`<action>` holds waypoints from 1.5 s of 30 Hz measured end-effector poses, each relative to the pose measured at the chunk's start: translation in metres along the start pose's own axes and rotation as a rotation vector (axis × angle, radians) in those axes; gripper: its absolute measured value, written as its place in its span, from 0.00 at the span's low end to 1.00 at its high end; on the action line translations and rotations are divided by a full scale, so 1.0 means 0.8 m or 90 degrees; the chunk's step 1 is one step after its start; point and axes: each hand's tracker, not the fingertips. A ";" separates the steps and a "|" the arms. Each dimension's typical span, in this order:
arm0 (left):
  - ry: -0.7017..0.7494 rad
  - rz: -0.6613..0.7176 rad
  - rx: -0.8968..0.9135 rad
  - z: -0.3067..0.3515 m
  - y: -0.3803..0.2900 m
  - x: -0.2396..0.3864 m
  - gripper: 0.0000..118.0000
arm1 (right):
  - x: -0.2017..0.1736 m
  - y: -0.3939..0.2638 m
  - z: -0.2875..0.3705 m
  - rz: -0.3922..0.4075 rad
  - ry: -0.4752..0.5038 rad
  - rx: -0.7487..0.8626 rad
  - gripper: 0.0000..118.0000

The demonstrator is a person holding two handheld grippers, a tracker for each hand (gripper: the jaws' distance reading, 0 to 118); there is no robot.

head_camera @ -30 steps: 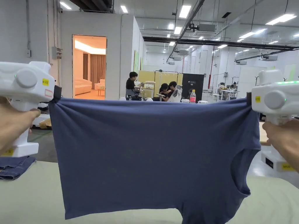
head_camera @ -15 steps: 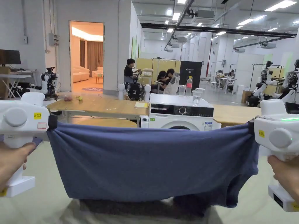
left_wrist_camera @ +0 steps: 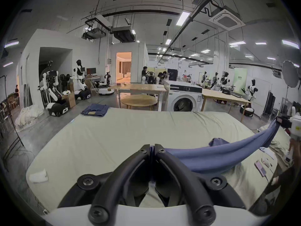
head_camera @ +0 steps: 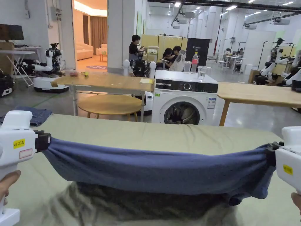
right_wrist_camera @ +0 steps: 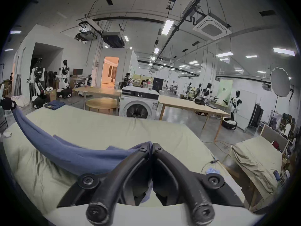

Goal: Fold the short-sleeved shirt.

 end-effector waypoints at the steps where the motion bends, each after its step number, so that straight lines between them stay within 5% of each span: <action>1: 0.004 0.004 -0.002 0.006 -0.016 0.001 0.00 | 0.001 -0.014 0.006 0.000 0.007 -0.005 0.00; 11: 0.014 0.005 -0.135 0.020 -0.160 0.003 0.00 | -0.011 -0.152 0.039 -0.015 0.036 -0.178 0.00; 27: 0.027 -0.023 -0.349 -0.046 -0.271 -0.005 0.00 | -0.030 -0.282 -0.013 0.039 0.064 -0.415 0.00; 31: 0.032 -0.023 -0.354 -0.054 -0.267 -0.011 0.00 | -0.031 -0.274 -0.013 0.033 0.054 -0.415 0.03; 33: 0.043 -0.018 -0.363 -0.043 -0.253 -0.007 0.05 | -0.032 -0.260 -0.006 0.030 0.037 -0.404 0.18; 35: 0.047 -0.015 -0.334 -0.032 -0.240 -0.003 0.20 | -0.034 -0.241 0.002 0.028 0.024 -0.374 0.36; 37: 0.034 -0.002 -0.275 -0.019 -0.224 0.006 0.28 | -0.036 -0.223 0.009 0.013 0.014 -0.336 0.44; 45: 0.008 -0.034 -0.068 0.001 -0.191 0.072 0.30 | -0.095 -0.185 0.022 -0.107 0.055 -0.127 0.44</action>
